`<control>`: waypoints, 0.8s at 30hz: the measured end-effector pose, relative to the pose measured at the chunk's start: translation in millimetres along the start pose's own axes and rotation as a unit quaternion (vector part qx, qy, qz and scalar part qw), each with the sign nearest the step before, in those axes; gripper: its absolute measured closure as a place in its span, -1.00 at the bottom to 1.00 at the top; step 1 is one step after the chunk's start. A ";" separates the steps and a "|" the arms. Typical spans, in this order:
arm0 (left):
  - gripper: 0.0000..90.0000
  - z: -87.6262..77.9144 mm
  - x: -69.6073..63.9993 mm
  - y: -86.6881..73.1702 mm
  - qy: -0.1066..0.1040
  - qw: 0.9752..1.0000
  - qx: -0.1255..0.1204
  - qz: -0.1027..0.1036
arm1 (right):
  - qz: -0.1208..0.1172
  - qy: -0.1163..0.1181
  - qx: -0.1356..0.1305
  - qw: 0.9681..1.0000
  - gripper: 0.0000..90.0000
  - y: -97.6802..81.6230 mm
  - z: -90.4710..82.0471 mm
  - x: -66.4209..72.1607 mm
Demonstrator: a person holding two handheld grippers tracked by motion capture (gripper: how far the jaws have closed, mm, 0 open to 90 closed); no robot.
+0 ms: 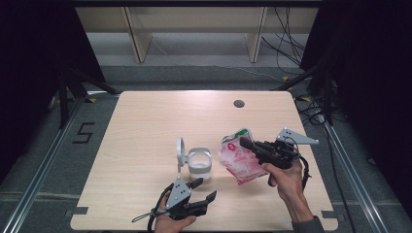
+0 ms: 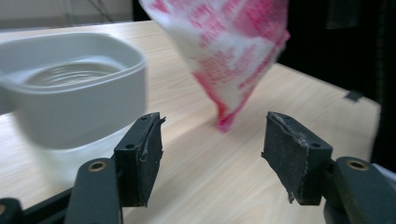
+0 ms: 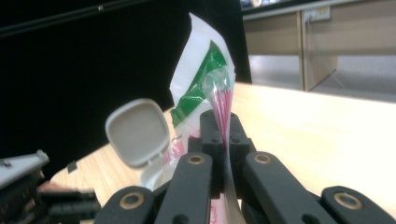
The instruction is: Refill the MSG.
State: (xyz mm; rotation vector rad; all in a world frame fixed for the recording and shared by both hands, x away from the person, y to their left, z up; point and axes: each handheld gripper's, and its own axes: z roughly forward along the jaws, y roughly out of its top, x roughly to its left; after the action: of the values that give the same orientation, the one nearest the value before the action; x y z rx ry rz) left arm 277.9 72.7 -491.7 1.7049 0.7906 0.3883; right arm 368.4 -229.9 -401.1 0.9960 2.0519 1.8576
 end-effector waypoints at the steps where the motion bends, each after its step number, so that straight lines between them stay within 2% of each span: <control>1: -0.19 -0.6 1.3 0.1 -0.001 1.000 -0.005 0.002 | 0.009 -0.001 -0.004 1.000 1.00 -2.1 -3.3 -2.5; 2: -0.19 -2.7 2.0 0.4 0.005 1.000 -0.003 0.006 | 0.015 -0.002 -0.010 1.000 1.00 -3.0 -5.8 -4.4; 4: -0.18 -4.3 4.9 0.0 0.011 1.000 -0.004 0.008 | 0.021 -0.011 -0.001 1.000 1.00 -3.5 -14.6 -5.5; 5: -0.18 -4.4 6.7 -0.5 0.014 1.000 -0.006 0.004 | 0.018 -0.008 -0.009 1.000 1.00 -4.6 -17.1 -8.2; 6: -0.18 -5.7 8.8 -0.4 0.017 1.000 -0.004 0.005 | 0.003 -0.018 -0.005 1.000 1.00 -4.7 -21.2 -11.2; 7: -0.18 -7.5 9.8 -0.1 0.024 1.000 -0.001 0.006 | 0.026 -0.018 -0.008 0.999 1.00 -6.3 -23.6 -9.2; 9: -0.18 -9.1 11.8 0.4 0.022 1.000 -0.007 0.002 | 0.009 -0.026 -0.005 1.000 1.00 -6.8 -28.5 -13.3; 10: -0.19 -10.9 12.1 0.8 0.030 1.000 -0.003 -0.006 | 0.015 -0.029 -0.002 0.999 1.00 -7.4 -30.3 -12.5; 11: -0.19 -11.5 15.0 0.9 0.028 1.000 -0.008 0.000 | -0.012 -0.029 -0.012 0.999 1.00 -8.0 -30.4 -15.8; 12: -0.20 -13.9 17.6 1.3 0.030 1.000 -0.007 0.004 | 0.008 -0.027 -0.006 1.000 1.00 -8.1 -32.3 -13.0; 13: -0.19 -17.7 20.2 2.2 0.036 0.999 -0.005 0.001 | -0.009 -0.029 -0.008 1.000 1.00 -8.6 -33.4 -15.2; 15: -0.19 -21.7 23.5 3.0 0.048 0.999 -0.010 -0.013 | 0.003 -0.031 -0.002 1.000 1.00 -9.8 -37.6 -14.7; 17: -0.19 -25.3 27.9 3.3 0.059 0.998 -0.012 -0.017 | -0.009 -0.043 0.007 0.999 1.00 -10.5 -43.1 -17.7; 18: -0.19 -26.2 29.4 2.9 0.063 0.998 -0.012 -0.018 | -0.014 -0.048 0.008 0.999 1.00 -11.5 -45.7 -19.6; 19: -0.19 -27.2 31.5 3.1 0.060 0.998 -0.010 -0.007 | -0.005 -0.052 0.008 0.999 1.00 -13.1 -48.2 -20.3; 20: -0.19 -26.6 33.1 2.9 0.055 0.998 -0.016 -0.003 | -0.010 -0.051 0.012 0.999 1.00 -14.0 -50.5 -23.6; 21: -0.18 -26.8 31.9 2.5 0.062 0.998 -0.017 -0.015 | -0.009 -0.060 0.008 0.998 1.00 -15.8 -51.6 -25.2; 22: -0.18 -27.2 33.1 2.8 0.061 0.998 -0.015 -0.007 | -0.017 -0.069 0.004 0.997 1.00 -17.6 -52.5 -27.4; 23: -0.18 -27.3 33.6 2.7 0.061 0.998 -0.013 -0.003 | -0.003 -0.069 0.009 0.998 1.00 -18.8 -53.4 -27.4; 24: -0.18 -27.7 32.7 2.4 0.064 0.998 -0.009 -0.008 | -0.012 -0.078 0.010 0.997 1.00 -19.7 -54.0 -30.7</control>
State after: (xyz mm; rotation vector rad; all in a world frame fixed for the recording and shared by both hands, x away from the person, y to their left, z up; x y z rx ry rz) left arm 284.7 114.7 -486.3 1.6675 0.8917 0.4961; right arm 354.4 -291.3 -418.1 1.0785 1.9857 1.6937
